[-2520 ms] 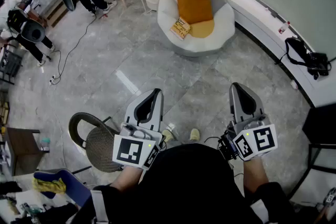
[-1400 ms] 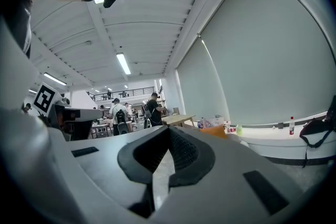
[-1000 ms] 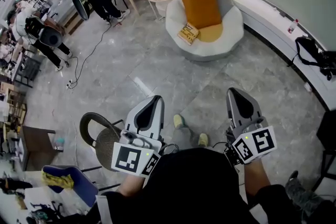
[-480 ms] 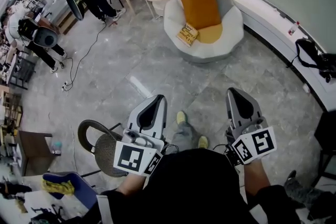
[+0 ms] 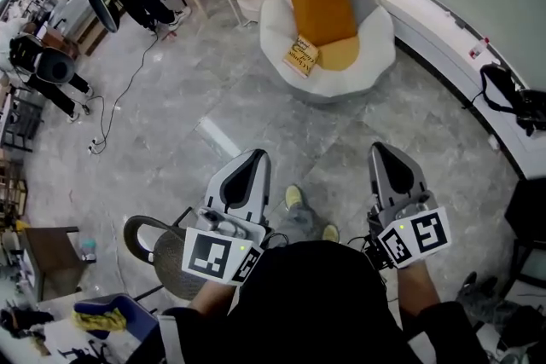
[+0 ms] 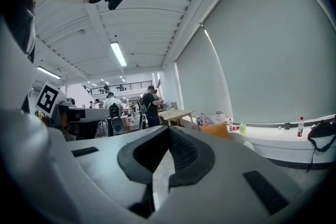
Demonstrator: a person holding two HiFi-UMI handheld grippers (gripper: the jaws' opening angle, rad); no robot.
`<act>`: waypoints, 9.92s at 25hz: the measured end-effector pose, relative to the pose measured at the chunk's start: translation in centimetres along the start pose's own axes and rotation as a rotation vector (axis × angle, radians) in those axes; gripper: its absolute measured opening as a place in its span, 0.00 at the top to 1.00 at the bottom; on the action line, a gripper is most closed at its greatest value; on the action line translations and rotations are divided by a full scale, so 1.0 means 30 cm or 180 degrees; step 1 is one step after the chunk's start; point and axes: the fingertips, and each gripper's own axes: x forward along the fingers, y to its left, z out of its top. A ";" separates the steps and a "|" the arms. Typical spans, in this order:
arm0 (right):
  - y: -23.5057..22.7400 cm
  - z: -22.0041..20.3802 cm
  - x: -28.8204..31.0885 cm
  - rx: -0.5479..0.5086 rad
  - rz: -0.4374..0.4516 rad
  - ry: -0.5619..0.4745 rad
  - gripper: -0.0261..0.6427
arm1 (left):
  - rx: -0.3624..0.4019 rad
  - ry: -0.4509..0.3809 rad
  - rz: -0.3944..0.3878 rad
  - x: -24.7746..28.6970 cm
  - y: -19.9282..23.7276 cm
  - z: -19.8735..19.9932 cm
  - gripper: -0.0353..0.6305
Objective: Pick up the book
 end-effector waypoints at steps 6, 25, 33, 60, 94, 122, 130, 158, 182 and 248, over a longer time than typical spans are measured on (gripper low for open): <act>-0.003 0.005 0.163 -0.0006 -0.0039 0.0064 0.94 | -0.0041 0.0010 -0.0063 0.090 0.145 0.000 0.93; -0.035 0.051 0.519 -0.0125 -0.0223 0.0117 0.94 | -0.0153 0.0024 -0.0246 0.299 0.449 0.000 0.93; -0.035 0.065 0.580 -0.0134 -0.0179 0.0136 0.94 | -0.0086 -0.0039 -0.0199 0.327 0.478 0.033 0.93; 0.073 0.054 0.583 -0.0228 -0.0153 0.0127 0.94 | -0.0107 -0.0055 -0.0108 0.235 0.528 -0.003 0.93; -0.106 0.072 0.542 -0.0121 -0.0388 -0.0004 0.94 | -0.0135 -0.0055 -0.0393 0.374 0.423 0.016 0.93; -0.423 0.058 0.672 0.0100 -0.0509 0.0134 0.94 | -0.0144 0.0221 -0.0521 0.724 0.383 -0.040 0.93; -0.530 0.081 0.785 0.0127 -0.0483 0.0156 0.94 | -0.0169 0.0290 -0.0510 0.868 0.413 -0.050 0.93; -0.901 0.225 1.052 0.0227 -0.0141 0.0034 0.94 | 0.0023 0.0309 -0.0271 1.298 0.403 0.044 0.93; -1.005 0.248 1.116 0.0276 0.0079 -0.0014 0.94 | 0.0153 0.0265 -0.0080 1.400 0.377 0.095 0.93; -0.975 0.207 1.813 0.0151 0.0059 0.0501 0.94 | -0.0266 0.0438 -0.0069 1.742 1.027 0.024 0.93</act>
